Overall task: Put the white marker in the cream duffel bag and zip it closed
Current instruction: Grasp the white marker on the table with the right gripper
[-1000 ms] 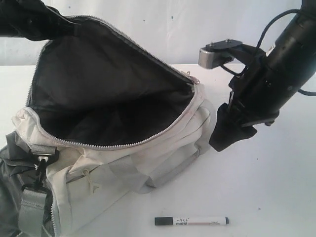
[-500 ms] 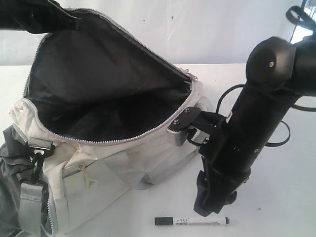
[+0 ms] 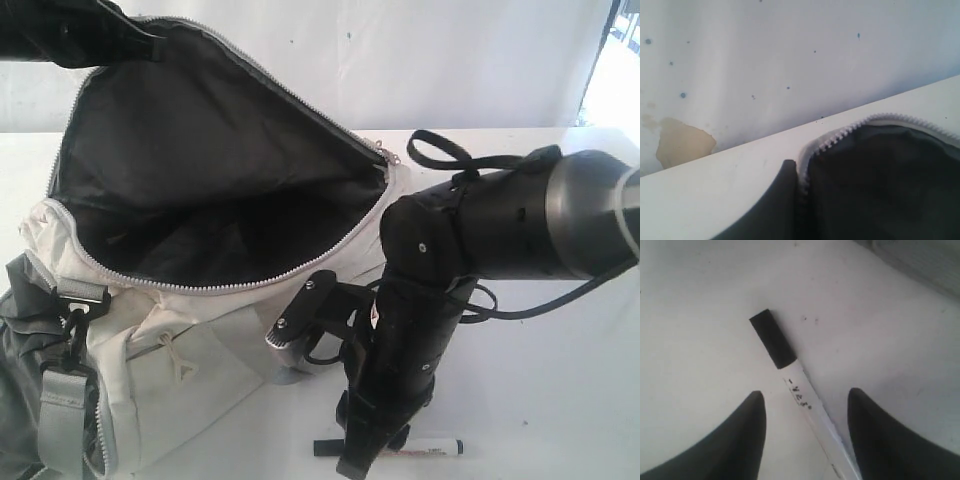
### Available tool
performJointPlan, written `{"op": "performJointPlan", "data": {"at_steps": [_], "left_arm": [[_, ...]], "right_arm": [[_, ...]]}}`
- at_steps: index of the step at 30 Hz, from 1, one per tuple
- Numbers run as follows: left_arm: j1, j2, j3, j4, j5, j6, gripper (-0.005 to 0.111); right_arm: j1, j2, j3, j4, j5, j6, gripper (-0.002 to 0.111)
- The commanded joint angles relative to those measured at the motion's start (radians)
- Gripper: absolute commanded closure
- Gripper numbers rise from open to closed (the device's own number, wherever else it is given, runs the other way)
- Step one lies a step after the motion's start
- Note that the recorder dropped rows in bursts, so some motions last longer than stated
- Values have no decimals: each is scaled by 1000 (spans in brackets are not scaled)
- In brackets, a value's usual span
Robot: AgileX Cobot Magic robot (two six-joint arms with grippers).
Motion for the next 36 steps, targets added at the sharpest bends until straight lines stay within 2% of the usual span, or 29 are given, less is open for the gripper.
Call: {"op": "performJointPlan", "data": {"at_steps": [1, 7, 17, 20, 23, 36], "left_arm": [[5, -5, -10, -6, -35, -1, 107], [5, -5, -10, -6, -35, -1, 107], [5, -5, -10, -6, -35, -1, 107], [5, -5, -10, -6, -35, -1, 107], [5, -5, -10, -6, -35, -1, 107], [5, -5, -10, -6, -35, -1, 107]], "right_arm": [[47, 19, 5, -17, -10, 22, 61], [66, 84, 5, -59, -10, 52, 72], [66, 113, 5, -106, -26, 103, 73], [66, 113, 5, -106, -26, 103, 87], [66, 113, 5, -104, -17, 105, 108], [66, -25, -37, -100, 167, 106, 108]]}}
